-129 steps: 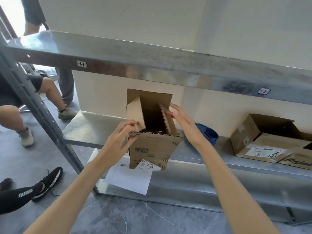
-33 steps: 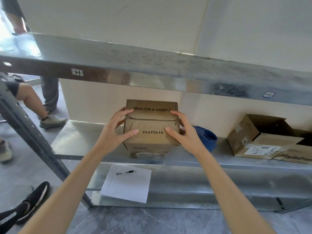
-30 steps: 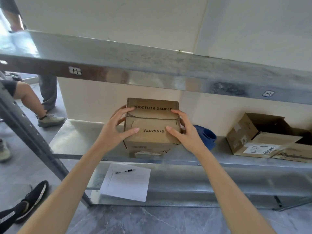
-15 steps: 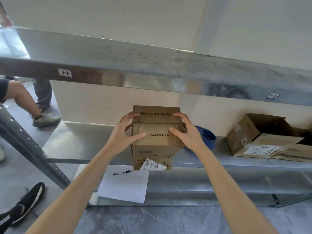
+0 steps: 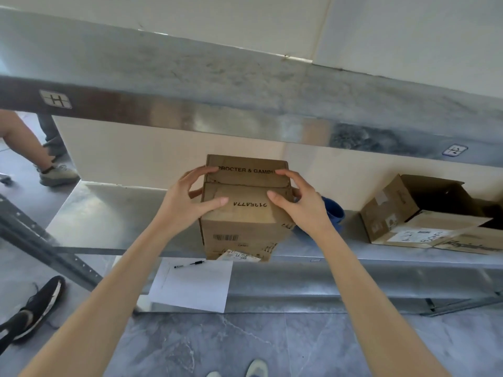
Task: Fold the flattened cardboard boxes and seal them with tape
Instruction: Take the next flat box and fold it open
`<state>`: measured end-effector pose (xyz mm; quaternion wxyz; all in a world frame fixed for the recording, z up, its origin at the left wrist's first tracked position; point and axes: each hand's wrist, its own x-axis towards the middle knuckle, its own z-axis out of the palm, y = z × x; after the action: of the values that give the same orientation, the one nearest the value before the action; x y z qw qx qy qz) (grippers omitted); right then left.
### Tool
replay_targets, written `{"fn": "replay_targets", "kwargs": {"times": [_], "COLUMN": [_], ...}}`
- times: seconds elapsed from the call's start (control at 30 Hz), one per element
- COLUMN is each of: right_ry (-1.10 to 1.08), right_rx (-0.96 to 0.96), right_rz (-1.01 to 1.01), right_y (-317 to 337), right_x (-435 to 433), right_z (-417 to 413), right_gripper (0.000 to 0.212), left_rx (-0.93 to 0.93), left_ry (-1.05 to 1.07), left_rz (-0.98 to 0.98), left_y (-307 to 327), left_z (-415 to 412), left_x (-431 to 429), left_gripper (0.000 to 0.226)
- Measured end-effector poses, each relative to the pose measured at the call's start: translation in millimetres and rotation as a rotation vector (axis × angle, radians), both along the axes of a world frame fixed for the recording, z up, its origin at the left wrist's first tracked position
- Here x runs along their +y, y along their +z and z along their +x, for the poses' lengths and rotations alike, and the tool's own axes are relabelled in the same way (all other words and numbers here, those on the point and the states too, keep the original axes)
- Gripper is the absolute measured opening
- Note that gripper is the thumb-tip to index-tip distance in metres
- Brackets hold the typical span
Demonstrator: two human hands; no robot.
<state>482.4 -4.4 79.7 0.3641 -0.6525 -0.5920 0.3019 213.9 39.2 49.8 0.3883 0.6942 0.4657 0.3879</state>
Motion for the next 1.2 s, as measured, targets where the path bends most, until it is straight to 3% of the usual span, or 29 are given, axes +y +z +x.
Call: {"fn": "replay_targets", "kwargs": {"times": [0.13, 0.5, 1.03, 1.2], "right_ry": [0.038, 0.064, 0.044, 0.042], "right_rx": [-0.087, -0.028, -0.088, -0.046], "right_rz": [-0.075, -0.105, -0.147, -0.106], "right_y": [-18.5, -35.2, -33.8, -35.7], "right_x": [-11.3, -6.7, -5.2, -18.7], "right_z": [-4.6, -22.9, 13.4, 4.4], "right_gripper": [0.044, 0.045, 0.042, 0.053], "left_rx": [0.005, -0.025, -0.025, -0.044], "left_ry": [0.043, 0.076, 0.057, 0.042], "left_rz": [-0.132, -0.176, -0.127, -0.079], "left_y": [-21.6, -28.4, -35.1, -35.8], "left_z": [-6.2, -19.0, 20.3, 16.7], "left_x": [-22.5, -20.8, -34.8, -40.2], "left_gripper": [0.066, 0.061, 0.065, 0.062]}}
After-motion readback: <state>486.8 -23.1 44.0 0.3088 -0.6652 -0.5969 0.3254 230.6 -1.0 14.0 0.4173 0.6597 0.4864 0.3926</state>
